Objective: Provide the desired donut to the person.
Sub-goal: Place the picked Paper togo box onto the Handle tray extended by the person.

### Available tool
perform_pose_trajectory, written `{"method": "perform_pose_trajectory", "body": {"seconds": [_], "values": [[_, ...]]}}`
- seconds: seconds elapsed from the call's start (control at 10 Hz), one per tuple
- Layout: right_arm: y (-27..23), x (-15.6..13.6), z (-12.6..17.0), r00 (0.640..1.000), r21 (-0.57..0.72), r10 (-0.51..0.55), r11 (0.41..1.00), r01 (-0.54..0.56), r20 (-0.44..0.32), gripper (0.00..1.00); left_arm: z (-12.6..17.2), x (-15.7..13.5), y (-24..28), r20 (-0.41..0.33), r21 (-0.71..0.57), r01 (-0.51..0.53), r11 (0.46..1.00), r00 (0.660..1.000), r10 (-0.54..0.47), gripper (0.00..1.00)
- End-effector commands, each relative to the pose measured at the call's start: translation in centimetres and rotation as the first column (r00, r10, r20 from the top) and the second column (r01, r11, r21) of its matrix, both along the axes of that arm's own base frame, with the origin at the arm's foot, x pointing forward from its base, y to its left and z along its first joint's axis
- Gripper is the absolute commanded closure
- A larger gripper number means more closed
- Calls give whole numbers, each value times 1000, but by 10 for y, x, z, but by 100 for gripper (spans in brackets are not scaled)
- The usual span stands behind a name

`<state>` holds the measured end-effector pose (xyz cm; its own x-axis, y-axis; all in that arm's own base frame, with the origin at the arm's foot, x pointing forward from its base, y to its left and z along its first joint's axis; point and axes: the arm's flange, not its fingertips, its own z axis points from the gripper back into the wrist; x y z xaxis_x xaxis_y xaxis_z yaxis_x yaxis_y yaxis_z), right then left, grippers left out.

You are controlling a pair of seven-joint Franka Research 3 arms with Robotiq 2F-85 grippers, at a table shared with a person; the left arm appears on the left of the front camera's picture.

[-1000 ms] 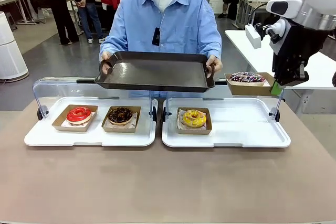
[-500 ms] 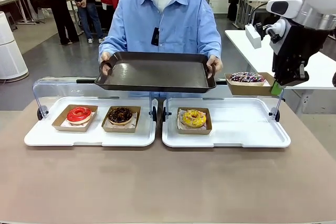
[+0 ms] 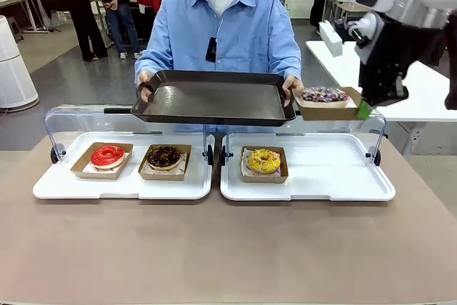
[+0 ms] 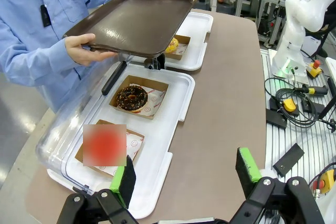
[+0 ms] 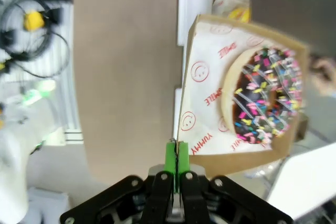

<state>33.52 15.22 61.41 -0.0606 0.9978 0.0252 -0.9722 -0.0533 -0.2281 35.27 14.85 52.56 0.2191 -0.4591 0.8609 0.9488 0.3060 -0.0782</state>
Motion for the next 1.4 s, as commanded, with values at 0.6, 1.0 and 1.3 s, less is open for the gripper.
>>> {"method": "perform_pose_trajectory", "body": {"seconds": [0.6, 1.0, 1.3], "values": [[133, 88, 47, 996, -19, 28, 999, -27, 81, 98, 2, 1, 0, 13, -17, -3, 1000, 1000, 3, 0], [117, 151, 17, 996, 48, 28, 998, -32, 82, 98, 2, 1, 0, 13, -17, -3, 1000, 1000, 3, 0], [98, 180, -16, 998, 52, 59, 997, -60, 20, 98, 2, 1, 0, 13, -17, -3, 1000, 1000, 3, 0]]}}
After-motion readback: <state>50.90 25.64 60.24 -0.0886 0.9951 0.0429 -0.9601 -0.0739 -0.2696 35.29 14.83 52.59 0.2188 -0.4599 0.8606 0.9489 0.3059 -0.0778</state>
